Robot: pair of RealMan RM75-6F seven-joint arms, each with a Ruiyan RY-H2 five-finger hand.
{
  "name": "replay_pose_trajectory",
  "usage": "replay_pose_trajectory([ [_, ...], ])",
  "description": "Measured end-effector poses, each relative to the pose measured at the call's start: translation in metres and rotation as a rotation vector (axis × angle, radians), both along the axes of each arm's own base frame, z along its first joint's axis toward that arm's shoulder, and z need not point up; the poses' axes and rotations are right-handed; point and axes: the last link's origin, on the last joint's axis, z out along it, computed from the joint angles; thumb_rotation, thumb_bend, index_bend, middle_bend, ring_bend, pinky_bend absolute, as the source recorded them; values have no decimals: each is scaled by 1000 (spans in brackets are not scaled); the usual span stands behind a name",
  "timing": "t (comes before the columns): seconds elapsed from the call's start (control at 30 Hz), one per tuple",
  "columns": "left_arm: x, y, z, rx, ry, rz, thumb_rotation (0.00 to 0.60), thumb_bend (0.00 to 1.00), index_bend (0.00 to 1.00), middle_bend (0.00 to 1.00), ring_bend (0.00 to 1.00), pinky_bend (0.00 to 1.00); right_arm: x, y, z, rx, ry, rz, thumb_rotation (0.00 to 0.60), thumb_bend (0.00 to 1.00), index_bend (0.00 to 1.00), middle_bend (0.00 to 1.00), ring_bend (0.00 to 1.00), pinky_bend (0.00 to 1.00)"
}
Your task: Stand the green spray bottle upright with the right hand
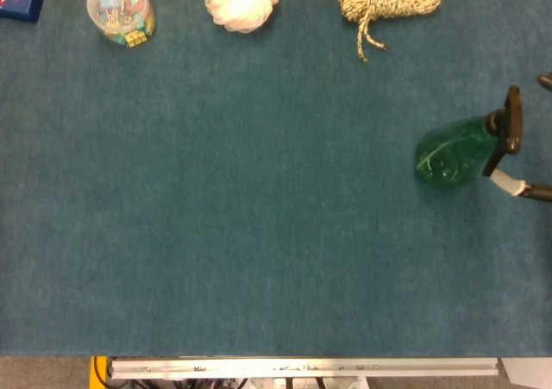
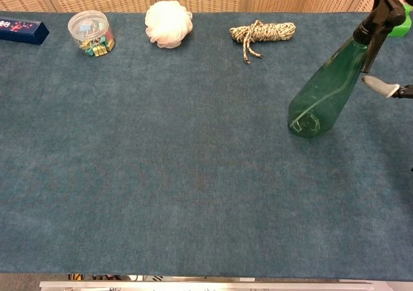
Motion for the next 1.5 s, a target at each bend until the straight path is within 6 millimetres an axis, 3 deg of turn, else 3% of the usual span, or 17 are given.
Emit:
replay_pose_trajectory([
  [0.17, 0, 0, -1, -2, 4, 2, 600, 0, 266, 79, 7, 0, -1, 5, 22, -88, -8, 1, 600, 0, 25, 154, 104, 136],
  [0.5, 0, 1, -2, -3, 7, 4, 600, 0, 266, 79, 7, 0, -6, 11, 46, -210, 23, -12, 600, 0, 25, 134, 86, 108],
  [0.93, 7, -3, -6, -21, 8, -40, 600, 0, 266, 81, 13, 0, -17, 26, 79, -380, 353, -206, 600, 0, 26, 140, 84, 95],
  [1.3, 9, -3, -7, -25, 5, -49, 600, 0, 266, 82, 13, 0, -18, 45, 111, -242, 650, -597, 600, 0, 32, 140, 79, 57],
  [1.5, 10, -2, -6, -19, -7, -61, 600, 0, 266, 82, 13, 0, -34, 55, 120, -111, 724, -747, 600, 0, 40, 140, 79, 57],
])
